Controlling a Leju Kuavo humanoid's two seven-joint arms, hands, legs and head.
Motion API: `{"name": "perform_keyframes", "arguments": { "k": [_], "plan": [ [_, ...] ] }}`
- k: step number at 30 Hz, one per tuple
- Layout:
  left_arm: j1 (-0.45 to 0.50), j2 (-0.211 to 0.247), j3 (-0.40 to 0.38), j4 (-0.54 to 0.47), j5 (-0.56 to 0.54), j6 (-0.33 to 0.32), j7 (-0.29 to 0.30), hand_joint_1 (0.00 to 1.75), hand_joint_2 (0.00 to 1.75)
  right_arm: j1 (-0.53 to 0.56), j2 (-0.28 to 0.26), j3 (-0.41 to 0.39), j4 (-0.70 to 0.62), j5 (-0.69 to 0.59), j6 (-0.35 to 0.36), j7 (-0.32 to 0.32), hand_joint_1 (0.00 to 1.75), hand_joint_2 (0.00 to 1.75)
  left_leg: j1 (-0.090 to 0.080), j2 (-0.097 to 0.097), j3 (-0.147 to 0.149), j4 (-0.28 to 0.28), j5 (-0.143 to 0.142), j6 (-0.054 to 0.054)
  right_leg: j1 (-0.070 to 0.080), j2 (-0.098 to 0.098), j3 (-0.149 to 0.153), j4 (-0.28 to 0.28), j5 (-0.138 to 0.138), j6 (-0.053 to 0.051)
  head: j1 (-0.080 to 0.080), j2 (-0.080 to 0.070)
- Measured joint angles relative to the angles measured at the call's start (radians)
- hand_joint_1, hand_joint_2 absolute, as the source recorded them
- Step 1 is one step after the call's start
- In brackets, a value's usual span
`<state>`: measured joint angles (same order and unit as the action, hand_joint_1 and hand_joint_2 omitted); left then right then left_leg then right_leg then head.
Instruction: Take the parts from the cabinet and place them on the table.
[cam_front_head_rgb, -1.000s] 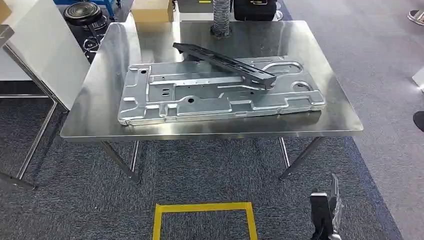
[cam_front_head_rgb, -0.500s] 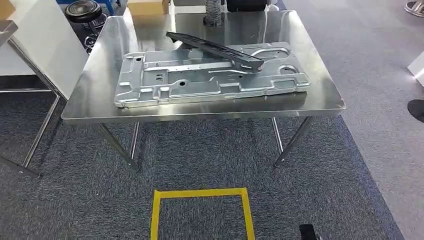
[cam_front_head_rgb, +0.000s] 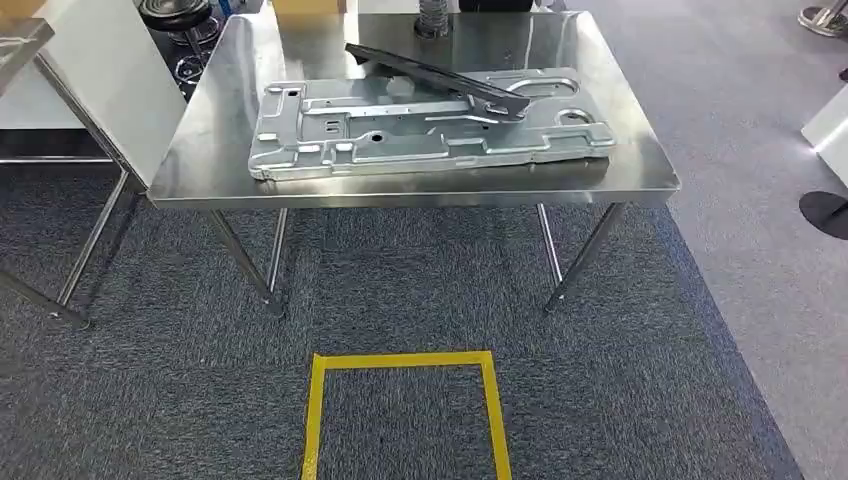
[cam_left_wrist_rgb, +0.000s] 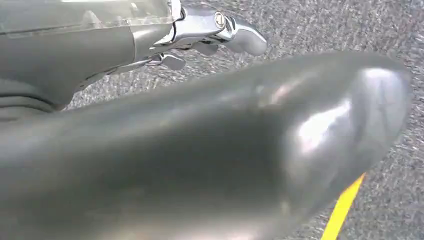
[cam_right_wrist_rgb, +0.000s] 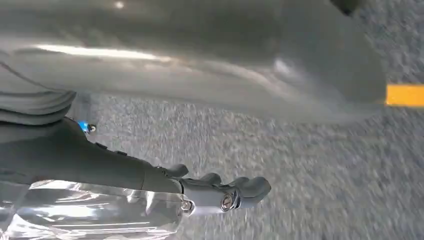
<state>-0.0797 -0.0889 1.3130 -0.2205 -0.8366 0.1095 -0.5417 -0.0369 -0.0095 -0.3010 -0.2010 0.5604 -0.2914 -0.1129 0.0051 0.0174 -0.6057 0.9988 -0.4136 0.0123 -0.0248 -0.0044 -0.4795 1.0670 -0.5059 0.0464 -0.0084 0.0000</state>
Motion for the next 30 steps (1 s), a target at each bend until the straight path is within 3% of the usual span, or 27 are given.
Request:
{"name": "perform_keyframes", "arguments": {
  "k": [1, 2, 5, 6, 7, 9, 10, 11, 12, 14, 15, 16, 17, 18, 20, 21, 22, 24, 25, 26, 27, 29, 30],
  "plan": [
    [0.0, 0.0, -0.001, 0.0, -0.002, -0.001, -0.002, 0.0, 0.0, -0.002, 0.0, 0.001, 0.0, 0.0, 0.017, 0.006, 0.0, 0.0, -0.004, 0.0, -0.011, 0.011, 0.004, -0.006, 0.007, 0.001, 0.05, -0.088, -0.037, -0.004, 0.001, 0.0],
    [0.0, 0.0, -0.001, 0.0, -0.004, -0.002, -0.004, 0.0, 0.0, -0.004, 0.0, 0.001, 0.001, 0.0, 0.031, 0.012, 0.0, 0.0, -0.005, 0.001, -0.014, 0.012, 0.012, -0.014, 0.008, 0.002, 0.051, -0.102, -0.051, -0.015, -0.001, 0.0],
    [0.002, 0.001, -0.001, 0.0, -0.013, -0.002, -0.003, 0.0, 0.0, -0.001, 0.001, 0.002, 0.009, -0.002, 0.071, 0.043, 0.0, 0.0, -0.001, 0.001, -0.022, 0.007, 0.037, -0.033, 0.01, -0.002, 0.03, -0.099, -0.026, -0.041, 0.002, 0.0],
    [0.003, 0.001, -0.002, 0.0, -0.016, -0.002, -0.003, 0.0, 0.0, -0.003, 0.001, 0.002, 0.011, -0.006, 0.084, 0.051, 0.0, 0.0, 0.003, -0.004, -0.033, 0.025, 0.0, -0.037, 0.009, -0.007, 0.019, -0.1, -0.014, -0.051, 0.0, 0.0],
    [0.004, 0.001, -0.002, 0.0, -0.019, -0.003, -0.002, 0.0, 0.0, -0.004, 0.001, 0.002, 0.011, -0.01, 0.101, 0.066, 0.0, 0.0, 0.004, -0.006, -0.051, 0.074, -0.067, -0.04, 0.009, -0.007, 0.004, -0.1, -0.002, -0.058, -0.003, 0.0],
    [0.004, 0.0, -0.004, 0.0, -0.021, -0.007, 0.0, 0.0, 0.0, -0.002, 0.002, 0.001, 0.011, -0.01, 0.113, 0.077, 0.0, 0.0, 0.005, -0.007, -0.088, 0.224, -0.181, -0.046, 0.014, -0.008, -0.027, -0.098, 0.022, -0.063, -0.007, 0.0],
    [0.004, 0.001, -0.005, 0.0, -0.022, -0.006, 0.0, 0.0, 0.0, -0.001, 0.002, 0.001, 0.011, -0.01, 0.114, 0.077, 0.0, 0.0, 0.005, -0.007, -0.097, 0.291, -0.204, -0.047, 0.017, -0.007, -0.044, -0.097, 0.034, -0.064, -0.008, 0.0],
    [0.004, 0.002, -0.007, 0.0, -0.022, -0.006, 0.0, 0.0, 0.0, -0.001, 0.002, 0.001, 0.012, -0.011, 0.114, 0.078, 0.0, 0.0, 0.005, -0.007, -0.092, 0.324, -0.195, -0.047, 0.019, -0.007, -0.06, -0.094, 0.045, -0.064, -0.008, 0.0],
    [0.003, 0.003, -0.01, 0.0, -0.024, -0.006, 0.002, 0.0, 0.0, -0.001, 0.002, 0.001, 0.013, -0.014, 0.123, 0.086, 0.0, 0.0, 0.005, -0.008, -0.065, 0.314, -0.159, -0.043, 0.022, -0.006, -0.079, -0.09, 0.057, -0.062, -0.008, 0.0],
    [0.001, 0.004, -0.016, 0.0, -0.031, -0.007, 0.007, 0.0, 0.0, -0.001, 0.003, 0.001, 0.013, -0.029, 0.163, 0.129, 0.0, 0.0, 0.003, -0.008, 0.036, 0.197, -0.094, -0.031, 0.025, -0.005, -0.106, -0.082, 0.073, -0.059, -0.008, 0.0],
    [-0.002, 0.005, -0.018, 0.0, -0.033, -0.009, 0.013, 0.0, 0.0, -0.004, 0.006, 0.0, 0.013, -0.035, 0.182, 0.157, 0.0, 0.0, -0.001, -0.01, 0.109, 0.102, -0.096, -0.021, 0.024, -0.005, -0.115, -0.076, 0.082, -0.057, -0.008, 0.0],
    [-0.005, 0.007, -0.019, 0.0, -0.035, -0.011, 0.018, 0.0, 0.0, -0.004, 0.01, -0.001, 0.013, -0.038, 0.197, 0.186, 0.0, 0.0, -0.005, -0.01, 0.178, 0.009, -0.124, -0.014, 0.031, -0.005, -0.122, -0.071, 0.086, -0.051, -0.008, 0.0],
    [-0.009, 0.008, -0.02, 0.0, -0.041, -0.011, 0.026, 0.0, 0.0, -0.002, 0.011, -0.002, 0.014, -0.04, 0.211, 0.218, 0.0, 0.0, -0.006, -0.01, 0.196, -0.038, -0.143, -0.012, 0.03, -0.008, -0.126, -0.07, 0.096, -0.045, -0.008, 0.0],
    [-0.01, 0.008, -0.02, 0.0, -0.041, -0.011, 0.032, 0.0, 0.0, -0.002, 0.011, -0.003, 0.014, -0.04, 0.22, 0.238, 0.0, 0.0, -0.009, -0.01, 0.188, -0.041, -0.143, -0.011, 0.028, -0.009, -0.13, -0.071, 0.106, -0.04, -0.007, 0.0],
    [-0.005, 0.008, -0.02, 0.0, -0.045, -0.011, 0.043, 0.0, 0.0, 0.001, 0.011, -0.007, 0.014, -0.041, 0.233, 0.261, 0.0, 0.0, -0.009, -0.009, 0.176, -0.047, -0.123, 0.008, 0.029, -0.009, -0.135, -0.081, 0.129, -0.026, -0.008, 0.0],
    [-0.005, 0.008, -0.02, 0.0, -0.045, -0.01, 0.047, 0.0, 0.0, 0.001, 0.011, -0.009, 0.015, -0.042, 0.236, 0.265, 0.0, 0.0, -0.004, -0.001, 0.166, -0.053, -0.105, 0.015, 0.021, -0.003, -0.143, -0.067, 0.103, -0.021, -0.009, 0.0],
    [-0.005, 0.008, -0.02, 0.0, -0.049, -0.01, 0.048, 0.0, 0.0, 0.003, 0.011, -0.01, 0.015, -0.042, 0.238, 0.265, 0.0, 0.0, -0.004, -0.001, 0.149, -0.053, -0.093, 0.025, 0.021, -0.002, -0.159, -0.026, 0.039, -0.018, -0.004, 0.0],
    [-0.005, 0.008, -0.02, 0.0, -0.051, -0.01, 0.05, 0.0, 0.0, 0.004, 0.011, -0.015, 0.015, -0.042, 0.237, 0.255, 0.0, 0.0, -0.006, -0.001, 0.118, -0.05, -0.069, 0.03, 0.017, 0.0, -0.194, 0.112, -0.081, -0.01, -0.003, 0.0],
    [-0.004, 0.008, -0.02, 0.0, -0.051, -0.01, 0.051, 0.0, 0.0, 0.004, 0.011, -0.02, 0.015, -0.043, 0.236, 0.249, 0.0, 0.0, -0.006, -0.001, 0.1, -0.048, -0.057, 0.029, 0.017, 0.0, -0.208, 0.186, -0.113, -0.006, -0.003, 0.0],
    [-0.004, 0.008, -0.02, 0.0, -0.051, -0.01, 0.053, 0.0, 0.0, 0.004, 0.011, -0.024, 0.016, -0.045, 0.238, 0.239, 0.0, 0.0, -0.006, 0.0, 0.081, -0.043, -0.044, 0.028, 0.015, 0.0, -0.209, 0.233, -0.11, -0.002, -0.003, 0.0],
    [-0.004, 0.008, -0.02, 0.0, -0.051, -0.01, 0.054, 0.0, 0.0, 0.004, 0.011, -0.027, 0.015, -0.047, 0.241, 0.23, 0.0, 0.0, -0.006, 0.0, 0.064, -0.037, -0.034, 0.026, 0.012, 0.0, -0.192, 0.237, -0.078, 0.0, -0.002, 0.0],
    [-0.005, 0.008, -0.02, 0.0, -0.051, -0.011, 0.055, 0.0, 0.0, 0.003, 0.011, -0.034, 0.015, -0.048, 0.243, 0.217, 0.0, 0.0, -0.005, 0.0, 0.025, -0.02, -0.017, 0.021, 0.008, 0.0, -0.105, 0.14, 0.001, 0.0, -0.003, 0.0],
    [-0.005, 0.008, -0.02, 0.0, -0.051, -0.011, 0.056, 0.0, 0.0, 0.001, 0.011, -0.037, 0.015, -0.048, 0.244, 0.213, 0.0, 0.0, -0.005, -0.001, 0.009, -0.01, -0.009, 0.018, 0.008, 0.0, -0.036, 0.046, 0.008, -0.004, -0.002, 0.0]
  ]
}}
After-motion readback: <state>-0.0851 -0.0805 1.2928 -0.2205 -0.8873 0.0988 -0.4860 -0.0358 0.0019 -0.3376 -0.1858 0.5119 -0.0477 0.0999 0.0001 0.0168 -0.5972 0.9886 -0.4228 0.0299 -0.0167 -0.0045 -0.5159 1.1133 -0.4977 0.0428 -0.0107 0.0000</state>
